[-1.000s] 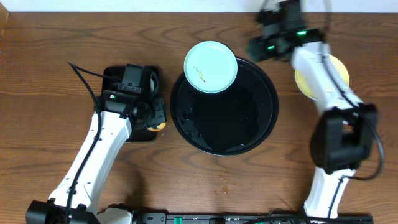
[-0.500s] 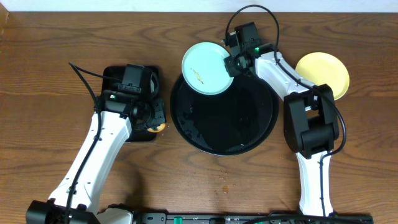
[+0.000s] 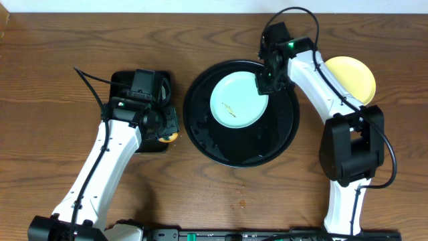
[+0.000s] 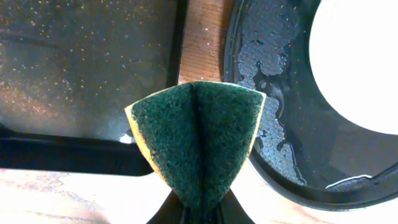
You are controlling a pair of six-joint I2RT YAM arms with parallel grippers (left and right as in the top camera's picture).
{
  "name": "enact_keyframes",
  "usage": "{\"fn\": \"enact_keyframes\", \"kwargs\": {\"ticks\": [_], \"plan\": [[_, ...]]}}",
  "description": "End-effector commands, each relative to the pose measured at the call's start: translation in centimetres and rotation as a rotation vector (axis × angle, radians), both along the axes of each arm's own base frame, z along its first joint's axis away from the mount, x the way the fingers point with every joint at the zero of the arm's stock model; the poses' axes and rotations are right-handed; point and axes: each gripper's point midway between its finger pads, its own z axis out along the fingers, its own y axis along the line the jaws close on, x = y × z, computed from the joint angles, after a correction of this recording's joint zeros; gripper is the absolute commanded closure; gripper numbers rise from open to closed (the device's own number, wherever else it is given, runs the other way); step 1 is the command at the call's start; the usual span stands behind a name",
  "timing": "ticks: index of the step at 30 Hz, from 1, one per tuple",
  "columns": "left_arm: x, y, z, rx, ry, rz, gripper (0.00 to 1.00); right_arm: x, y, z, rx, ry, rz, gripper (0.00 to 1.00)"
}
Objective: Clean dirty plates on tray and stack at the side
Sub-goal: 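Move the right gripper to the remaining mint-green plate rim and grasp, then bring the sponge in the left gripper onto the mint-green plate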
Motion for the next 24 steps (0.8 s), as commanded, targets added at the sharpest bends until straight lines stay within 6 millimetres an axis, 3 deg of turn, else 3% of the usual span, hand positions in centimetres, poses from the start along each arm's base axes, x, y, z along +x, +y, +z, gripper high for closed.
{"fn": "enact_keyframes", "kwargs": {"ticks": [1,3,4,6,9,12,14,15,16,18,24], "plan": [[0.5,-0.5,0.4,-0.006,-0.036,-0.016,0.92,-2.8,-1.3,-3.2,-0.032,0.105,-0.080,0.99],[1.2,-1.5,0.7,-0.028,-0.073,-0.043,0.92,-3.7,-1.5,-4.3,-0.038,0.131,-0.098,0.93],[1.8,-2.7,1.1,-0.057,-0.105,-0.069,0.92,-4.3,-1.7,-5.0,-0.044,0.146,-0.101,0.78],[3.2,-4.9,2.1,-0.087,-0.196,-0.142,0.92,-4.8,-1.9,-5.8,-0.047,0.152,-0.084,0.62],[4.7,-7.8,2.9,-0.089,-0.307,-0.280,0.92,-4.4,-1.8,-5.9,-0.046,0.131,-0.022,0.57],[5.2,-12.0,2.4,-0.166,-0.351,-0.445,0.93,-3.7,-1.8,-5.8,-0.027,0.106,-0.006,0.60],[5.7,-13.0,1.1,-0.177,-0.341,-0.466,0.93,-3.2,-1.9,-5.7,-0.002,0.094,-0.011,0.65],[6.1,-13.5,0.1,-0.176,-0.328,-0.472,0.93,-2.8,-1.8,-5.6,0.024,0.086,-0.006,0.69],[6.3,-14.7,-1.6,-0.199,-0.296,-0.510,0.93,-2.4,-1.5,-5.5,0.082,0.081,0.005,0.83],[6.4,-15.7,-2.8,-0.215,-0.277,-0.560,0.92,-2.3,-1.0,-5.2,0.146,0.081,0.024,0.97],[7.6,-17.3,-6.4,-0.169,-0.279,-0.615,0.92,-2.6,-0.7,-5.4,0.176,0.082,0.077,0.99]]}}
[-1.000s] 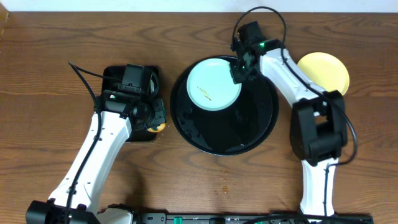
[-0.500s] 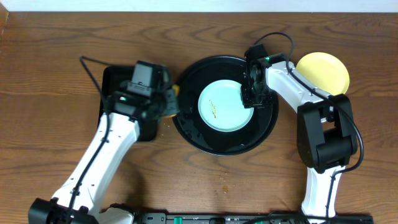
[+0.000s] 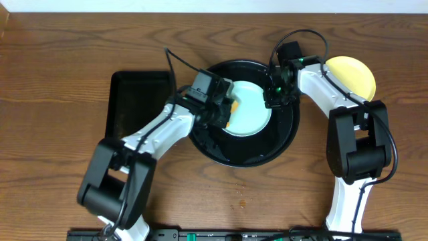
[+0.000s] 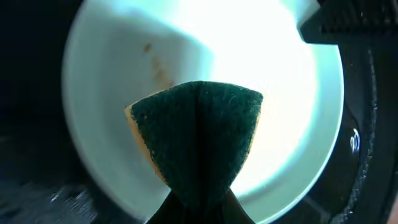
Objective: Clean dirty plates on tray and stack at the side
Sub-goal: 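Bring the sponge in the left gripper onto the mint-green plate, then scrub the mint-green plate with the sponge while right gripper holds it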
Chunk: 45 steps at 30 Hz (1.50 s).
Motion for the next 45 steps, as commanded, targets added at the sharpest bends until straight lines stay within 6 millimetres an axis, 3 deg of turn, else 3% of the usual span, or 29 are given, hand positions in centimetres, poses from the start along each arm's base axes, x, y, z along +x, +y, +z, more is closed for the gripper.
{"fn": "enact_keyframes", "kwargs": {"ticks": [1,6,13,22,28,36,43,45], "plan": [[1.5,-1.3,0.5,0.002,-0.071,-0.043,0.92,-0.7,0.5,-0.5,0.031,0.011,0.052,0.99],[3.1,-1.7,0.4,-0.003,-0.137,-0.031,0.93,-0.9,0.4,-1.3,0.032,0.004,0.052,0.99],[4.2,-0.5,-1.7,0.081,-0.157,0.001,0.93,-0.9,0.5,-2.1,0.036,-0.013,0.052,0.99],[4.0,-0.3,-4.1,0.102,-0.114,0.001,0.93,-0.7,0.5,-2.0,0.038,-0.022,0.053,0.99],[2.3,-1.9,-5.6,0.016,-0.020,-0.047,0.93,-0.6,0.5,-2.0,0.038,-0.026,0.053,0.99],[-0.8,-6.1,-2.7,-0.273,0.138,-0.148,0.92,-0.5,0.5,-2.0,0.039,-0.029,0.053,0.99],[5.3,-4.4,3.0,-0.191,-0.147,-0.034,0.93,-0.5,0.5,-2.0,0.039,-0.029,0.053,0.99],[6.6,-3.7,3.5,-0.158,-0.211,0.002,0.93,-0.5,0.5,-2.0,0.039,-0.029,0.053,0.99]]}}
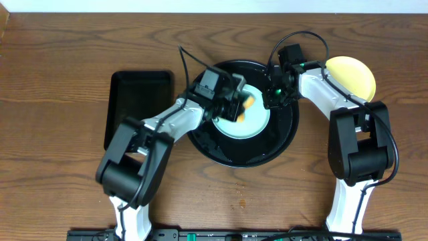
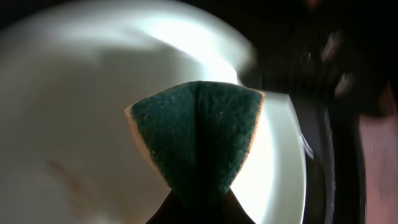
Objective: Clean dirty plates on tray and stack at the side
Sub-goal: 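Scrub the mint-green plate with the sponge while right gripper holds it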
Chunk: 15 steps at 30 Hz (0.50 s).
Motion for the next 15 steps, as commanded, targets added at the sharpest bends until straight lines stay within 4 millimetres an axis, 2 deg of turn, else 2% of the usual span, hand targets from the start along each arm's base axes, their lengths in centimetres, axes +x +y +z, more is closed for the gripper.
{"fn": "enact_keyframes", "kwargs": {"ticks": [1,6,11,15], "plan": [[4.7,1.4,4.8,0.049,-0.222,0.109,0.93,-1.0,-0.3,-1.5,-0.024,0.031,0.014,0.99],[5.7,3.1,2.1,0.177,-0.256,0.129,0.93,-1.0,-0.3,-1.5,-0.024,0.031,0.014,0.99],[5.7,3.5,-0.6,0.208,-0.220,0.124,0.93,-1.0,-0.3,-1.5,-0.024,0.030,0.014,0.99],[5.4,3.7,-1.9,0.223,-0.192,0.121,0.93,-0.9,-0.3,-1.5,-0.024,0.029,0.014,0.99]]}}
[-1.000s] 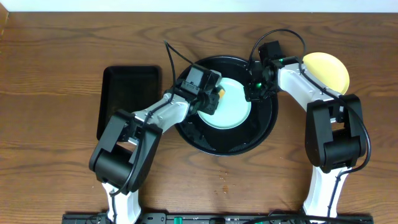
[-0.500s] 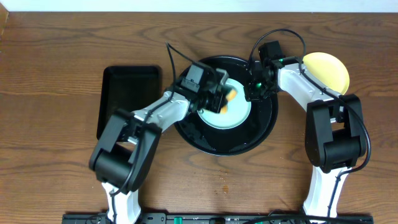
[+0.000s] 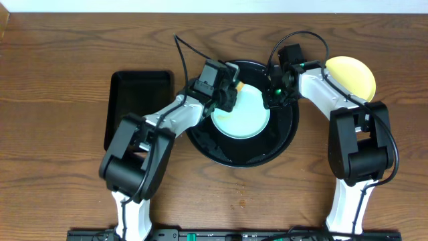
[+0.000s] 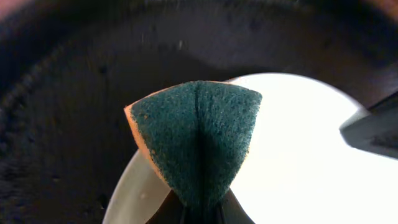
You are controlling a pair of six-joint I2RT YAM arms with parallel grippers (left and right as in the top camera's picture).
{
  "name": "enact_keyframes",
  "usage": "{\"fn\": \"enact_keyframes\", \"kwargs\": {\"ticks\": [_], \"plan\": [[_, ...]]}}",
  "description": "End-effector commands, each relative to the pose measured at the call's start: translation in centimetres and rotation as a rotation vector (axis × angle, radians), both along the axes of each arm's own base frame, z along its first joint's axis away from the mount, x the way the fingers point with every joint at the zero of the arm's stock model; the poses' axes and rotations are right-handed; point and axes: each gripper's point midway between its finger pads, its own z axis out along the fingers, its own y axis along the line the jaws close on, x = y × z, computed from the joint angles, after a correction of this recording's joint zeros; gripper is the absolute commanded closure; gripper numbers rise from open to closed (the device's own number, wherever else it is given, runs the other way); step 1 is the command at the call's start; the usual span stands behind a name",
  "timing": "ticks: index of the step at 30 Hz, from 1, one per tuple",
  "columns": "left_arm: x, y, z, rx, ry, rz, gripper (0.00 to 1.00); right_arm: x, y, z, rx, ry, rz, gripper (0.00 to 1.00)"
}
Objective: Clean dirty plates on tray and stack at the side
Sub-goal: 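Scrub the mint-green plate with the sponge while right gripper holds it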
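Note:
A pale green plate (image 3: 241,117) lies in the round black tray (image 3: 281,144). My left gripper (image 3: 231,92) is shut on a folded green and orange sponge (image 4: 196,140), held over the plate's far left rim (image 4: 134,199). My right gripper (image 3: 270,94) sits at the plate's far right rim, apparently shut on it; its tip shows as a dark shape (image 4: 373,130) in the left wrist view. A yellow plate (image 3: 351,75) lies on the table to the right of the tray.
A black rectangular tray (image 3: 134,107) lies to the left of the round tray. A few crumbs (image 3: 239,197) are on the wooden table in front of the round tray. Both arms reach over the round tray.
My left gripper with the sponge has moved from the middle of the green plate to its far left rim. The right gripper has stayed at the plate's right rim.
First my left gripper held the sponge at the rectangular tray, with brown streaks on the green plate. Then the sponge was over the plate's left part, later its middle, now its far left rim. The right gripper stayed at the plate's right rim.

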Motion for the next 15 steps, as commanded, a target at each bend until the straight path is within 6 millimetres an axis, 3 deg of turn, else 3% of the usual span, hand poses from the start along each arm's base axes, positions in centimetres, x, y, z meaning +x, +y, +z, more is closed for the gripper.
{"fn": "enact_keyframes", "kwargs": {"ticks": [1,10,15], "plan": [[0.3,0.7,-1.1,0.036,0.004,0.007,0.93,-1.0,-0.3,-1.5,-0.026,0.031,0.013,0.99],[-2.1,0.8,-4.3,0.046,0.136,-0.031,0.93,-0.9,-0.3,-1.5,-0.025,0.029,0.013,0.99],[-4.4,-0.3,-4.6,-0.019,0.235,-0.094,0.93,-0.9,-0.3,-1.5,-0.024,0.026,0.013,0.99]]}}
